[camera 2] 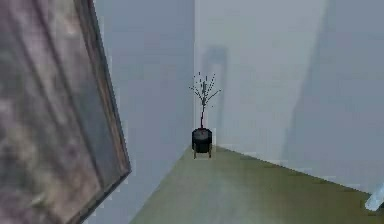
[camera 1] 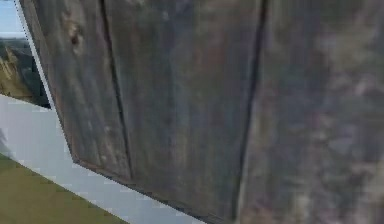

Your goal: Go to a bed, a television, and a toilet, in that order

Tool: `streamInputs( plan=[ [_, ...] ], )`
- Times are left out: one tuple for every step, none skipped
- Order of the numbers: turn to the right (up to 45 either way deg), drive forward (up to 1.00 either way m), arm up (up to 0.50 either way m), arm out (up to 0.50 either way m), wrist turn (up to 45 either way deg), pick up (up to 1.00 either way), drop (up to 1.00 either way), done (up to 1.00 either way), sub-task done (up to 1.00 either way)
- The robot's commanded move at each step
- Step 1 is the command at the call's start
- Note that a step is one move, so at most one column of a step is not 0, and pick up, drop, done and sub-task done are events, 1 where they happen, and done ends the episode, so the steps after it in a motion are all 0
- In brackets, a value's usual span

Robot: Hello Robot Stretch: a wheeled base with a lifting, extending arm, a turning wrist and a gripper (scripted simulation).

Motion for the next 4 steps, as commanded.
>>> streamInputs(
  plan=[
    [-45.0, 0.0, 0.0, 0.0, 0.0, 0.0, 0.0, 0.0, 0.0],
    [-24.0, 0.0, 0.0, 0.0, 0.0, 0.0, 0.0, 0.0, 0.0],
    [-3.0, 0.0, 0.0, 0.0, 0.0, 0.0, 0.0, 0.0, 0.0],
    [0.0, 1.0, 0.0, 0.0, 0.0, 0.0, 0.0, 0.0, 0.0]
  ],
)
